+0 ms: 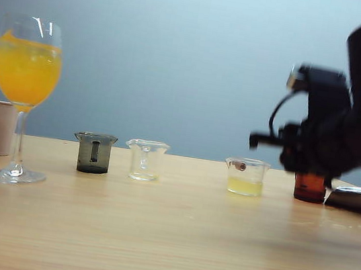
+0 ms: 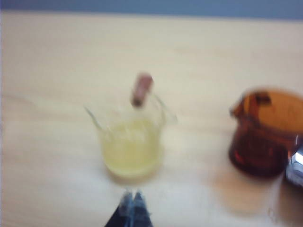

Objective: Pick up the third measuring cup from the left, pour the pineapple juice inside into the goblet, and finally put the measuring cup back in its original place.

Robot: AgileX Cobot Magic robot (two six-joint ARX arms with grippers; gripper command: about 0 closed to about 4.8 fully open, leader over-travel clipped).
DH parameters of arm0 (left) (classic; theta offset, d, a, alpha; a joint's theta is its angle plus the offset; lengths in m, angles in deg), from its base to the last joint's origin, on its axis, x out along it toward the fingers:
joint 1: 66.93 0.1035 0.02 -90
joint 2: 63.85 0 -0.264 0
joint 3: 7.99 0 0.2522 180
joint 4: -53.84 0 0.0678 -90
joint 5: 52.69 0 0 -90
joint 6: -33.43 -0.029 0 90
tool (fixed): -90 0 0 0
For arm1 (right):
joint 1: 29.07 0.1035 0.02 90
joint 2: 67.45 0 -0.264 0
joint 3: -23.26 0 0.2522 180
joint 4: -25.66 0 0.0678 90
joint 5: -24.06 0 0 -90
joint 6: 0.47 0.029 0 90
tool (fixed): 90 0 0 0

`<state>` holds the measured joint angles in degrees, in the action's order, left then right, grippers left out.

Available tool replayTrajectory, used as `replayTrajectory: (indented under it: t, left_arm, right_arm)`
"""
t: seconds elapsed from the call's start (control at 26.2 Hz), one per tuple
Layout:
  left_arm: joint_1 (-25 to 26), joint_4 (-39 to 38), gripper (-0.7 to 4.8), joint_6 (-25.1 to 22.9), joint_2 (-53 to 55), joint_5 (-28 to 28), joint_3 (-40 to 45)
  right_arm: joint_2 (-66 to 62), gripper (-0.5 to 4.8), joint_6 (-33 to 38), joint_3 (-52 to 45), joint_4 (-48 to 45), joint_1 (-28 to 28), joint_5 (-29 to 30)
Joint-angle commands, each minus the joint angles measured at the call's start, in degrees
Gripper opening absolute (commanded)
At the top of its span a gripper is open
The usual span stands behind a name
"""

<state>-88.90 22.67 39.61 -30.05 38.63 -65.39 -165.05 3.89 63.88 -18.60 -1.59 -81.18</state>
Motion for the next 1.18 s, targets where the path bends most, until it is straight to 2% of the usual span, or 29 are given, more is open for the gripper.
replayTrajectory:
  t: [0.04, 0.08, 0.11, 0.15, 0.19, 0.8, 1.03, 1.18]
  left_arm:
    - [0.0, -0.1, -0.05, 0.8, -0.1, -0.3, -0.5]
    - [0.0, -0.1, -0.05, 1.7, -0.1, -0.4, -0.5]
    - [0.0, -0.1, -0.05, 2.8, -0.1, -0.5, -0.5]
    - [0.0, -0.1, -0.05, 3.2, -0.1, -0.5, -0.5]
    - [0.0, -0.1, -0.05, 3.5, 0.0, -1.0, -0.5]
    - [0.0, 0.4, -0.05, 3.3, -0.1, -1.4, -0.6]
    - [0.0, 0.4, -0.05, 3.3, -0.1, -1.4, -0.6]
    - [0.0, 0.4, -0.05, 3.3, 0.0, -1.3, -0.6]
  right_arm:
    - [-4.2, 0.13, 3.2, 1.3, -4.0, 0.0, -0.1]
    - [-5.1, 0.81, 3.2, 1.9, -4.0, 0.0, -0.1]
    - [-6.2, 2.85, 3.2, 3.0, -4.0, 0.0, -0.1]
    - [-6.8, 4.24, 3.2, 3.8, -4.0, 0.0, 0.0]
    - [-7.7, 4.79, 3.2, 5.1, -4.0, 0.0, 0.0]
    - [-22.6, 4.79, 3.2, 19.6, -3.9, -0.1, -0.3]
    - [-24.6, 4.79, 3.6, 22.8, -3.8, -1.8, 0.0]
    - [-25.0, 4.79, 4.5, 24.2, -3.3, -3.8, 3.8]
